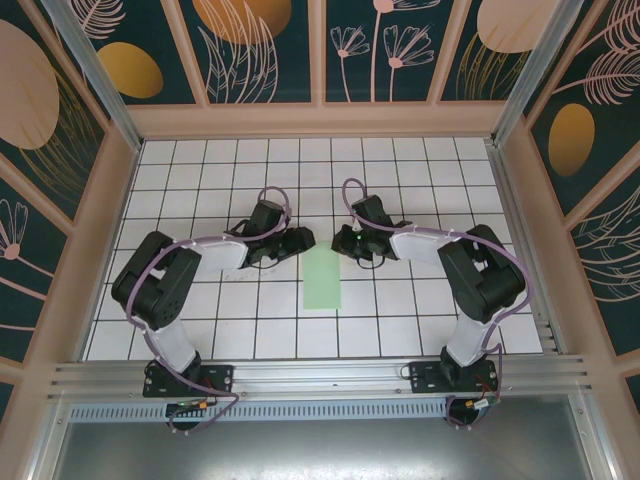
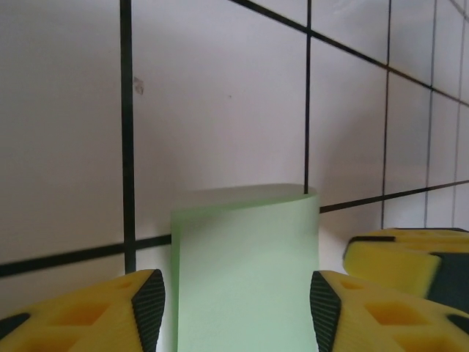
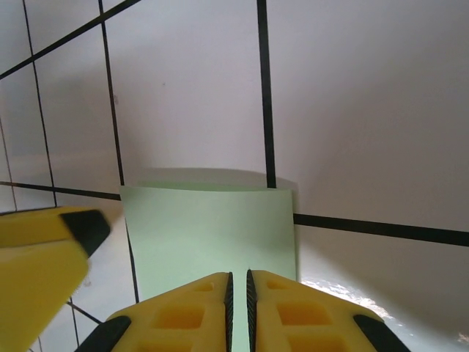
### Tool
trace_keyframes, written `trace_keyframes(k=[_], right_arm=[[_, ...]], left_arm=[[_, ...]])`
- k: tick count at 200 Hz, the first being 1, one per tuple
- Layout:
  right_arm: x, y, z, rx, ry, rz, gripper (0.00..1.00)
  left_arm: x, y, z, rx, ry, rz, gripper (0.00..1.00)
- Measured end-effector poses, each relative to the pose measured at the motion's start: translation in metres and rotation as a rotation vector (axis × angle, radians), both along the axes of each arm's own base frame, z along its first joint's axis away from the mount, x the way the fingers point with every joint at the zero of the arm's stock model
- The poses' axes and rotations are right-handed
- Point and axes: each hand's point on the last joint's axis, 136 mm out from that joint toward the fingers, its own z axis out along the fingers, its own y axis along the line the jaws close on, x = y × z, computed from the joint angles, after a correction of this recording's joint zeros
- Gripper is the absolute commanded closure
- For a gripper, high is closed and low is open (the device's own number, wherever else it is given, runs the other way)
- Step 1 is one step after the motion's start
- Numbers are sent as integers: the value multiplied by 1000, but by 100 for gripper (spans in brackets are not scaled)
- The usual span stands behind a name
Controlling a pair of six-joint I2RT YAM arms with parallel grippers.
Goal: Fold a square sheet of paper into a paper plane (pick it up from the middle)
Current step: Fold the triangle a second time at the center of the table.
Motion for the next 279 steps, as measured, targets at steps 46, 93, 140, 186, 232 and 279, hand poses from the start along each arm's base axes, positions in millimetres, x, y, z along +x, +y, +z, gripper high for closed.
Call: trace_keyframes(k=[46, 93, 140, 186, 232, 279], right_arm=[[-8, -2, -7, 8, 21, 12, 83], [-14, -5, -14, -2, 37, 12, 84], [-14, -5, -14, 2, 37, 15, 84], [-18, 4, -11, 53, 46, 46, 85], [-20, 4, -24, 52, 84, 41, 86], [-20, 4, -25, 58, 90, 39, 86]], left_arm=[[7, -5, -3, 20, -36, -57, 37], [9, -9, -7, 28, -52, -97, 43], [8, -11, -7, 9, -44, -116, 48], [4, -14, -6, -6, -40, -141, 54], [-7, -13, -9, -28, -33, -164, 56], [-35, -13, -7, -119, 0, -196, 58]])
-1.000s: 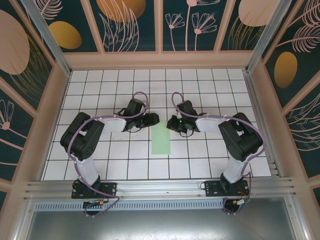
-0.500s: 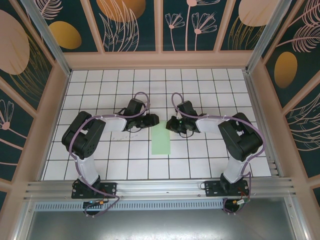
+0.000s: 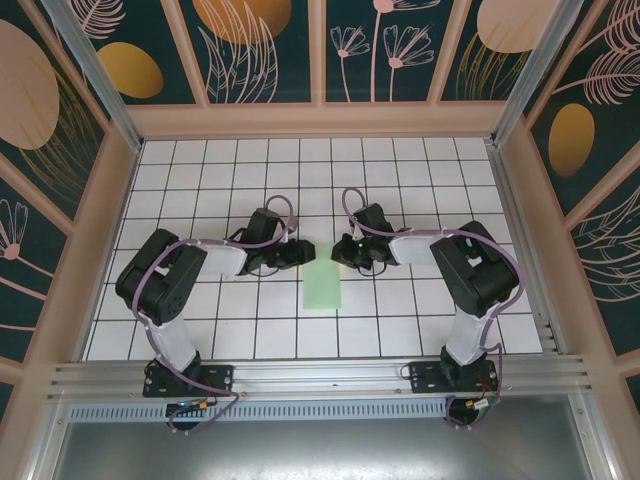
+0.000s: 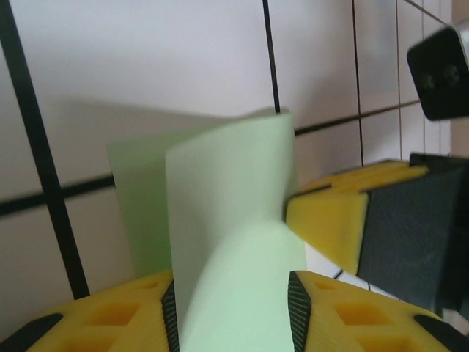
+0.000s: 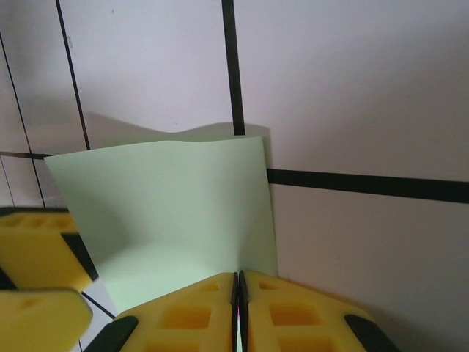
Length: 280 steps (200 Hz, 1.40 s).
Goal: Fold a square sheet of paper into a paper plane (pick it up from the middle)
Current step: Fold the triangle a second time at the center of the table.
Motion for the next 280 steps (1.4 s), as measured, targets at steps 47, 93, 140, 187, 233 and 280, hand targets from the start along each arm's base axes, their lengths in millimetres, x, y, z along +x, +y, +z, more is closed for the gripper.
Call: trace_keyframes(k=[47, 93, 140, 187, 233, 280], right_arm=[[0, 0, 0, 0, 1, 0, 86], [1, 1, 0, 5, 1, -1, 86], [1, 2, 0, 8, -2, -1, 87], [1, 2, 0, 9, -2, -2, 88], [-2, 8, 9, 20, -48, 48, 89], [-14, 19, 39, 64, -131, 101, 90]], left_arm=[[-25, 4, 6, -72, 41, 0, 60], [-46, -1, 15, -124, 56, -14, 60], [-71, -11, 14, -143, 98, -32, 63], [-91, -10, 18, -161, 122, -13, 69], [-92, -5, 16, -140, 129, 32, 80], [-88, -2, 12, -124, 136, 67, 80]])
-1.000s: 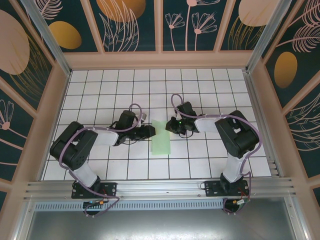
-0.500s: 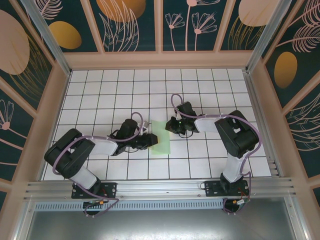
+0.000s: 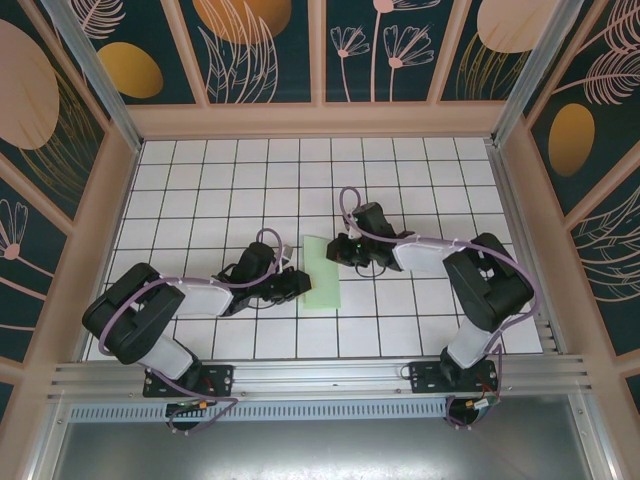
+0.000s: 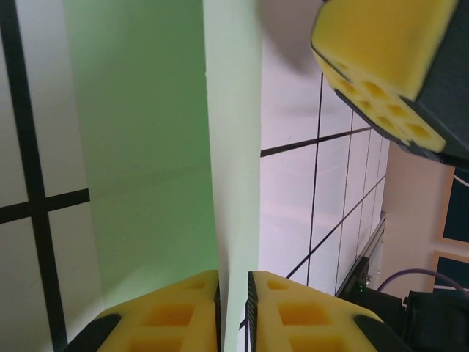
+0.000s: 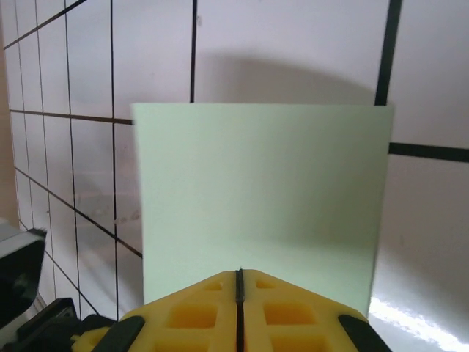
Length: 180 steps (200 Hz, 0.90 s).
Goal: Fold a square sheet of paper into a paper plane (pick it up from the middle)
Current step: Fold the triangle a second time at the center of the table.
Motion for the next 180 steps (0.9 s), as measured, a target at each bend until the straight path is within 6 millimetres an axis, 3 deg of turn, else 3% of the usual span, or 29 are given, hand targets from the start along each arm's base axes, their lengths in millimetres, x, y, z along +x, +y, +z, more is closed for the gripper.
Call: trace_keyframes(k=[34, 95, 180], right_arm=[[-14, -2, -13, -22, 33, 13, 91], [-20, -5, -38, -63, 87, 13, 92], [-17, -2, -40, -73, 105, 11, 92]], left_arm=[[0, 0, -1, 1, 7, 6, 76], [-6, 1, 3, -22, 18, 0, 68], [-16, -10, 21, -102, -14, -49, 67]])
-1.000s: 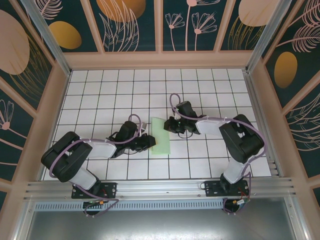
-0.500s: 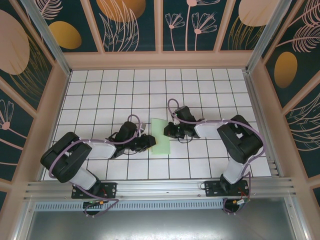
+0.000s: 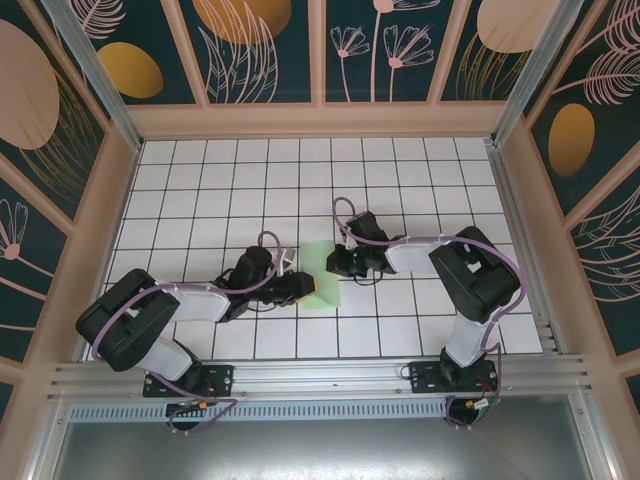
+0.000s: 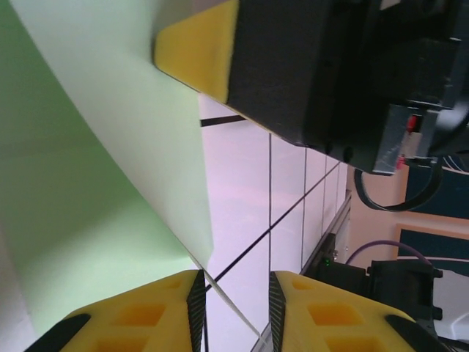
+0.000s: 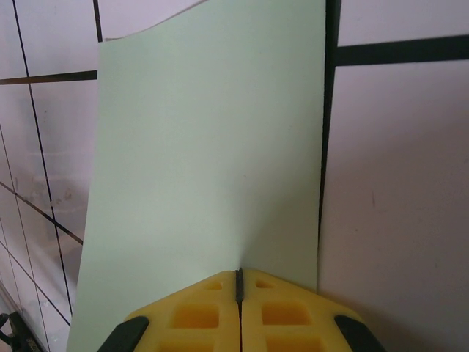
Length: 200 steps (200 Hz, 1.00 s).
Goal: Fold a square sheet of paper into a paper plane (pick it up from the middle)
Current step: Fold the triangle a second time at the center of the table.
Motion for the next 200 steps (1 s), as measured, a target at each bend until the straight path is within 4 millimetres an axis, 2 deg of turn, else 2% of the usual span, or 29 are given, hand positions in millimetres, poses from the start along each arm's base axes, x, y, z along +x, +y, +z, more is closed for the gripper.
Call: trace_keyframes(k=[43, 78, 103, 127, 158, 169, 200], right_arm=[[0, 0, 0, -1, 1, 0, 91], [0, 0, 0, -3, 5, 0, 89], [-1, 0, 0, -2, 8, 3, 83], [0, 2, 3, 14, 13, -3, 77], [5, -6, 12, 41, 11, -24, 74], [8, -12, 21, 58, 0, -41, 74], [13, -22, 50, 111, -57, -60, 67]], left_arm=[[6, -7, 6, -27, -13, -6, 64], [16, -16, 9, -37, -15, -1, 58], [23, -21, 12, -51, -27, 2, 51], [25, -22, 6, -44, -13, 8, 46], [27, -21, 3, -37, -4, 24, 54], [27, -21, 3, -35, -3, 29, 58], [29, -20, 1, -28, -5, 43, 61]])
